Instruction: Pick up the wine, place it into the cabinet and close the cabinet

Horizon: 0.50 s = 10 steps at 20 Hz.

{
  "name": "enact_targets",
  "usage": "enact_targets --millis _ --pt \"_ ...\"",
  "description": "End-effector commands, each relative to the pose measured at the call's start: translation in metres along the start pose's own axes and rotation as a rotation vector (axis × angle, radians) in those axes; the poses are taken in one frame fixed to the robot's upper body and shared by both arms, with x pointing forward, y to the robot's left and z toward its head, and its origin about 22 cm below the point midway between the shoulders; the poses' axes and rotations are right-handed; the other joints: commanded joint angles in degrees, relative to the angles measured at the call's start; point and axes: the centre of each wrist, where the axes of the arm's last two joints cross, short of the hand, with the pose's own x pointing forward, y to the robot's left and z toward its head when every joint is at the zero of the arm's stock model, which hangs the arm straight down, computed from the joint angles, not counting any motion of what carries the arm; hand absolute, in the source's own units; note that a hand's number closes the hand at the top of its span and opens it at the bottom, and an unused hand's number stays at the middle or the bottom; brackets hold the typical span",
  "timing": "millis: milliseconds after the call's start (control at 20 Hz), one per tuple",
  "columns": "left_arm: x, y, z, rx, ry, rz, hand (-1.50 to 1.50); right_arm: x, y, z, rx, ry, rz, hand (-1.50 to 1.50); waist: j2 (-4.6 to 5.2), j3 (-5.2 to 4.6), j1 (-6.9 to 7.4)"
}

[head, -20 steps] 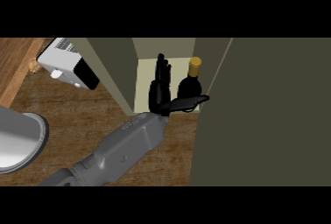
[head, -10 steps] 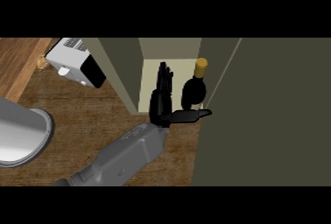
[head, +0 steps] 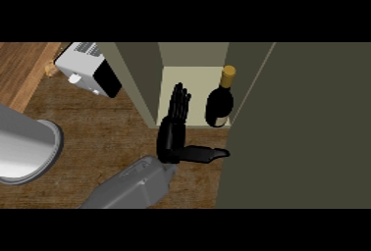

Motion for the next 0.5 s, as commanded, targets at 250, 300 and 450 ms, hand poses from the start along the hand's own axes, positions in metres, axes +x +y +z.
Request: enact_targets --millis 250,300,450 --pt "0.038 0.040 0.045 -0.109 0.001 -0.003 -1.50 0.008 0.000 0.021 -0.007 -0.016 0.036 -1.50 -0.10 0.00 -0.01" --pt "0.045 0.038 0.039 -0.113 -0.005 -0.005 -1.50 -0.005 -0.008 0.001 -0.003 -0.019 0.042 -1.50 0.04 0.00 0.08" --pt "0.053 0.047 0.056 -0.126 0.000 0.020 -1.50 0.000 -0.008 0.022 0.130 0.031 0.038 1.50 -0.05 0.02 -0.04"
